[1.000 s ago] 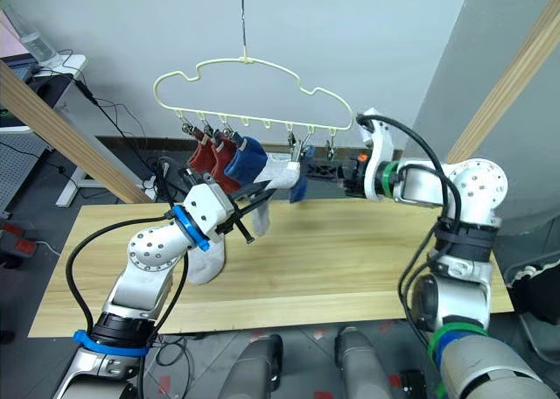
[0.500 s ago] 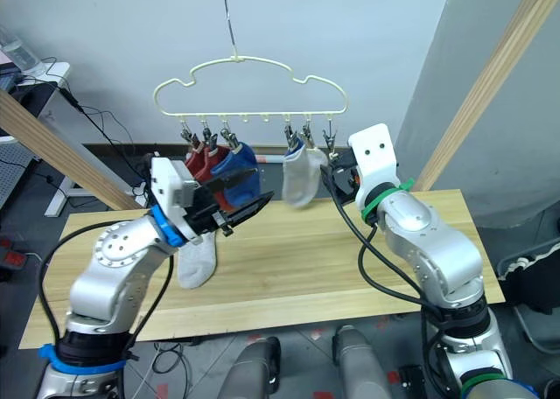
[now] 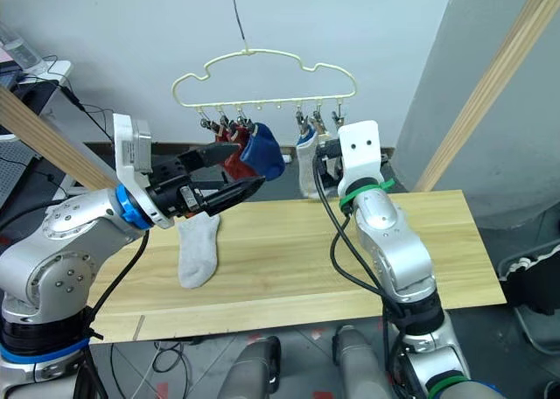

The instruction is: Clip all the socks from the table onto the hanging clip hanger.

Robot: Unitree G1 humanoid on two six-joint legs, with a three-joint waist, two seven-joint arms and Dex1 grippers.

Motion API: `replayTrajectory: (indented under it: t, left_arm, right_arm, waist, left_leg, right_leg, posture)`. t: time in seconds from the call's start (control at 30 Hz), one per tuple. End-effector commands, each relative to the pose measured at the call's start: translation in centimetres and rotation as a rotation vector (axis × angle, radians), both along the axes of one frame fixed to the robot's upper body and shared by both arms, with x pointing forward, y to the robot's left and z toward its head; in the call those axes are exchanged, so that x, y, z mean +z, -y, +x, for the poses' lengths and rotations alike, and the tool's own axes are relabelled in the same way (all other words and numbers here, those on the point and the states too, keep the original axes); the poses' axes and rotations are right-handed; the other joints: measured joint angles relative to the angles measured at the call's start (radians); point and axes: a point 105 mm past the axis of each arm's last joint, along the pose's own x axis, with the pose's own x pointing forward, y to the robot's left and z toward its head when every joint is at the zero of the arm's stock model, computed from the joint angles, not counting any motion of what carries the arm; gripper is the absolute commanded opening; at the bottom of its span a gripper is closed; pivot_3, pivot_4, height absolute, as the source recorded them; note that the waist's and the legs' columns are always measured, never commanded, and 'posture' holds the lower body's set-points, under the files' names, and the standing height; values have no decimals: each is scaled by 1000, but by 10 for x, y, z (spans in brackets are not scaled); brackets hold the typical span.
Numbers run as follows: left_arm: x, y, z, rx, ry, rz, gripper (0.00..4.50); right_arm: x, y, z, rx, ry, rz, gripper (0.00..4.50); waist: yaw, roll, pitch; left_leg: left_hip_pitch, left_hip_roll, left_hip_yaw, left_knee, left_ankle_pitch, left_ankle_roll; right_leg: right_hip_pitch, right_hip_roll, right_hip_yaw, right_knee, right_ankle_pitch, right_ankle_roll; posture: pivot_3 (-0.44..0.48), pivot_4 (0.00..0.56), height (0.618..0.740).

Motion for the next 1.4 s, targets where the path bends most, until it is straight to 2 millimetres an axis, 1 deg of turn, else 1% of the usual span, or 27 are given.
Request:
replayTrajectory:
  t: [0.03, 0.1, 0.23, 0.63, 0.83, 1.0, 1.2, 1.4]
  left_arm:
    - [10, 3, -8, -3, 50, 1, 4500]
    - [10, 2, -7, 5, 53, 4, 4500]
    - [13, 2, -2, 31, 79, 3, 4500]
    - [13, 3, -2, 31, 86, 7, 4500]
    - [13, 4, -2, 31, 85, 5, 4500]
    - [13, 4, -2, 34, 87, 5, 4500]
    - [12, 5, -2, 36, 85, 5, 4500]
    - [12, 5, -1, 34, 86, 14, 4500]
  right_arm:
    - [18, 6, 0, -50, 87, 18, 2849]
    - [18, 7, 1, -62, 92, 18, 2170]
    - [16, 1, 5, -43, 94, 11, 2170]
    - [15, -10, 18, -40, 65, 61, 2170]
    - [17, -3, 24, -82, 76, 52, 2170]
    - [22, 3, 24, -113, 101, 66, 2170]
    - [20, 2, 21, -115, 97, 68, 2170]
    - [20, -3, 25, -104, 94, 70, 2170]
  waist:
    - [3, 0, 0]
    - [7, 0, 0]
    - [11, 0, 0]
    - [22, 0, 0]
    - [24, 0, 0]
    - [24, 0, 0]
    - [24, 0, 0]
    - [24, 0, 0]
  left_leg:
    - [0, 0, 0, 0, 0, 0]
    - [0, 0, 0, 0, 0, 0]
    - [0, -1, 0, 0, 0, 0]
    - [0, -1, 0, 0, 0, 0]
    - [0, -1, -1, 1, 0, 0]
    - [0, -2, 0, 1, 0, 0]
    - [0, -1, -1, 1, 0, 0]
    - [0, -2, 0, 1, 0, 0]
  right_leg:
    - [0, 0, 0, 0, 0, 0]
    - [0, 0, 0, 0, 0, 0]
    - [0, -1, 0, 0, 0, 0]
    - [0, -2, 0, 1, 0, 0]
    - [0, -2, 0, 1, 0, 0]
    - [0, -2, 0, 1, 0, 0]
    - [0, -2, 0, 1, 0, -1]
    - [0, -2, 0, 1, 0, 0]
  posture:
    - [30, 271, 740]
    - [35, 268, 740]
    - [42, 265, 740]
    - [48, 264, 740]
    - [50, 268, 740]
    - [52, 271, 740]
    - [52, 275, 740]
    - [55, 278, 740]
